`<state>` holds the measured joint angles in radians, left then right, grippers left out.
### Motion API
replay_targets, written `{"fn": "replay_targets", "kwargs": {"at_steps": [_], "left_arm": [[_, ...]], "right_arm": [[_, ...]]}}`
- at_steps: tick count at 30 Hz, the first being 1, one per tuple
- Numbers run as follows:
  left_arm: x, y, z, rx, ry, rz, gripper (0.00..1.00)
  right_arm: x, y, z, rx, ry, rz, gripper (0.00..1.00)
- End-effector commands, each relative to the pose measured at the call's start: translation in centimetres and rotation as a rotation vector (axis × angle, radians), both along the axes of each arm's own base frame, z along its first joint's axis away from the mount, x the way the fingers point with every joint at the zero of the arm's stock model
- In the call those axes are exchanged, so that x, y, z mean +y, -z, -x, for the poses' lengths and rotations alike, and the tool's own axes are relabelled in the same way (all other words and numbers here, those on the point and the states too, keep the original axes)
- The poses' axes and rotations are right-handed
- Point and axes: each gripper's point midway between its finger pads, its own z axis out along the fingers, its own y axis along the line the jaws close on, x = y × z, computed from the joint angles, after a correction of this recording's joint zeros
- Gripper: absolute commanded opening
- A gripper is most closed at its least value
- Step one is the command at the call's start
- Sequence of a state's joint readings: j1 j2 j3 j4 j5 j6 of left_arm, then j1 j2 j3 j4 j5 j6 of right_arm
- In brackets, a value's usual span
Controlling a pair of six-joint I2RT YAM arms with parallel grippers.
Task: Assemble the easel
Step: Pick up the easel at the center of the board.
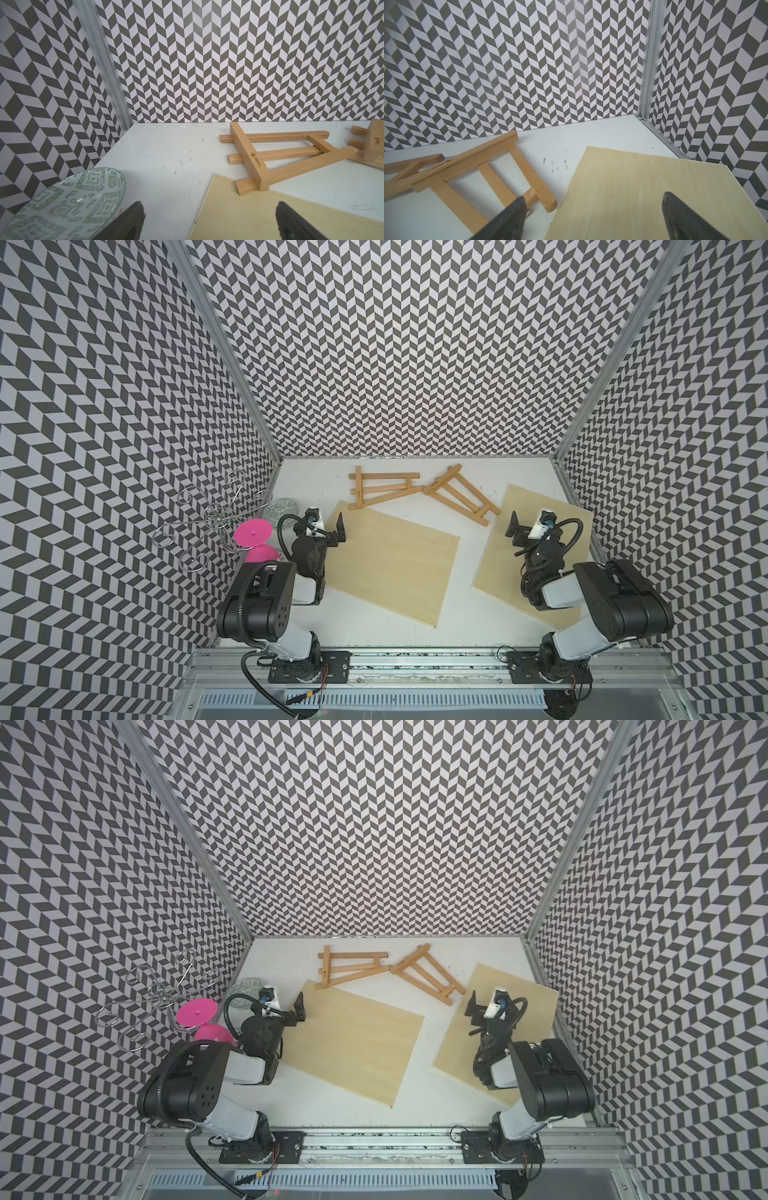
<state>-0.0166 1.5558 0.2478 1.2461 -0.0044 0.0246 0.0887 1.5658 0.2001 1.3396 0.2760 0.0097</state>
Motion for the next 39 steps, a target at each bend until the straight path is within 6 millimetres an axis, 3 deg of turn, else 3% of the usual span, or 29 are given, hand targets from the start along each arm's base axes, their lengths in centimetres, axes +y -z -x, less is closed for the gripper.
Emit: {"fn": "replay_targets", "kwargs": {"at_steps": [1, 33, 39], "left_arm": [[0.1, -0.5, -0.3, -0.013, 0.003, 0.009, 1.0], [0.1, -0.7, -0.3, -0.019, 0.005, 0.009, 1.0], [-0.3, -2.9, 0.9, -0.049, 0.025, 0.012, 1.0]], "right_arm": [[0.0, -1.1, -0.2, -0.046, 0.0, -0.005, 0.99], [-0.2, -1.3, 0.1, -0.058, 0.014, -0.012, 0.99], [-0.9, -3.9, 2.5, -0.144, 0.043, -0.029, 0.99]]}}
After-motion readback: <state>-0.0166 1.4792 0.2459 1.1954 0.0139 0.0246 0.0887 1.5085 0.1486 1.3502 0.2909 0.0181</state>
